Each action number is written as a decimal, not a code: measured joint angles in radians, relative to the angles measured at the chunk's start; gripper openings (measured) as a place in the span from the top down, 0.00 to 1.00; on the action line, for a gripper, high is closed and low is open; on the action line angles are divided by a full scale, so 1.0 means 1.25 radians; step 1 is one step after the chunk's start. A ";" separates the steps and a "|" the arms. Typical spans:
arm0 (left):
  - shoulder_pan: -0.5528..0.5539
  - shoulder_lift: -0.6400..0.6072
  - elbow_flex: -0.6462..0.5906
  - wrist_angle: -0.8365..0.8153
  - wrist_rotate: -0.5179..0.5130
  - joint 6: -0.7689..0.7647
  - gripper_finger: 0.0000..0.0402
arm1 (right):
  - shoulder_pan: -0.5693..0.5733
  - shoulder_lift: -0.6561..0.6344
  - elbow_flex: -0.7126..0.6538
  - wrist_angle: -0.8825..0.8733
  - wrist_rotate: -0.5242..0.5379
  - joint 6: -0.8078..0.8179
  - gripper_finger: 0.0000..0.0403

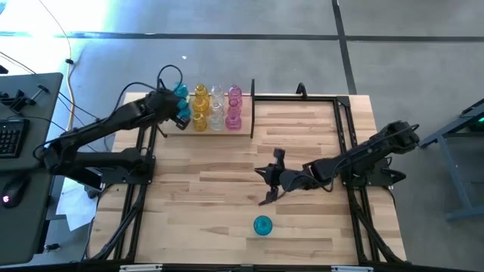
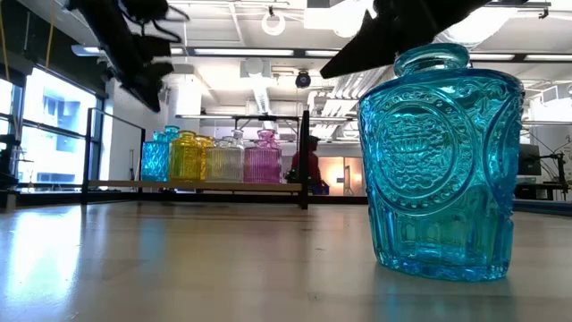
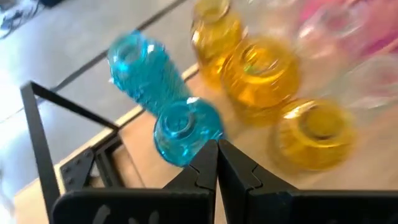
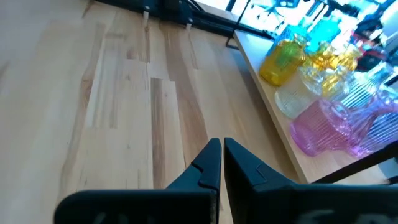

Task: Sort vases onto shelf
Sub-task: Put the blue vase on the shelf

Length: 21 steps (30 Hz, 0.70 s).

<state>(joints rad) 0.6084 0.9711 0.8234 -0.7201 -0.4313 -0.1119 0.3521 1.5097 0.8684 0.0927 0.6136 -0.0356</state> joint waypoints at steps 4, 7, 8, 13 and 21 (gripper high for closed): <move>-0.083 -0.077 -0.003 0.010 0.018 -0.019 1.00 | 0.042 -0.008 0.000 0.011 0.023 -0.018 1.00; -0.171 -0.126 -0.038 0.064 0.055 -0.024 1.00 | 0.078 -0.011 0.000 0.015 0.008 0.007 1.00; -0.202 -0.139 -0.053 0.082 0.070 -0.033 1.00 | 0.092 -0.011 0.000 0.011 -0.006 0.020 1.00; -0.367 -0.176 -0.149 0.222 0.072 -0.075 1.00 | 0.156 -0.011 0.000 0.000 -0.137 0.109 1.00; -0.575 -0.164 -0.310 0.559 0.062 -0.049 1.00 | 0.233 -0.010 0.000 0.000 -0.217 0.216 0.99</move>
<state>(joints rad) -0.1104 0.7655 0.4363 -0.0218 -0.3537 -0.1731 0.6438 1.4969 0.8684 0.0932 0.3430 0.2338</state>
